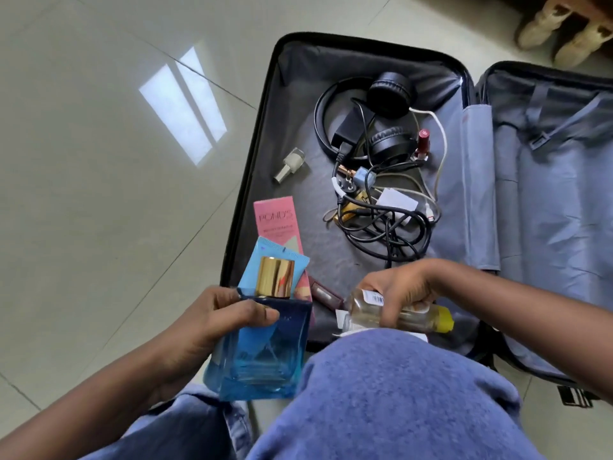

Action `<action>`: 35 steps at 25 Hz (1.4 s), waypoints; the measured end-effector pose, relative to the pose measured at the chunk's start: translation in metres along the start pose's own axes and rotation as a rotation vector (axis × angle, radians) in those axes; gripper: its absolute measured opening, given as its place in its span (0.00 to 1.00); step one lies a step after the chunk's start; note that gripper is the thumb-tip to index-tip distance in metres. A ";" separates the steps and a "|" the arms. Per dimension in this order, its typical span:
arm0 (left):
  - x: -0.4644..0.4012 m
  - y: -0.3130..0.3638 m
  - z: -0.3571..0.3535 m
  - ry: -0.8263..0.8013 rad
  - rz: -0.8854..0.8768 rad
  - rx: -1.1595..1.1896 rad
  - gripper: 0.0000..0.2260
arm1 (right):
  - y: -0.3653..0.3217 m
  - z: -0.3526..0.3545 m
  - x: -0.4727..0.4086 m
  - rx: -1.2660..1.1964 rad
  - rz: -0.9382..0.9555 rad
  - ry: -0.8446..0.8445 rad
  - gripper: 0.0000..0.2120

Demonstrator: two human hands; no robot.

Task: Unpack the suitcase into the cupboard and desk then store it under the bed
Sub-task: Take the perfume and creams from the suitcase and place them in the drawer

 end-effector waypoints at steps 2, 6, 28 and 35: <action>-0.011 0.014 0.003 0.028 -0.023 -0.015 0.27 | -0.001 0.005 -0.001 -0.029 0.037 0.057 0.18; -0.027 0.049 0.009 0.067 0.001 -0.022 0.25 | -0.018 0.043 0.026 -0.246 0.221 0.243 0.26; 0.518 0.420 -0.196 0.147 -0.395 -0.126 0.04 | -0.267 -0.303 0.668 -1.359 1.367 0.715 0.43; 0.671 0.392 -0.310 -0.371 -0.558 -0.285 0.07 | -0.233 -0.546 0.750 -1.438 1.327 1.422 0.51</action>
Point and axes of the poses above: each hand's wrist, its own x-axis away from the middle knuckle, its own z-axis out of the back of the hand, y = z × x, the point moved 7 cm from there along -x, towards the middle knuckle
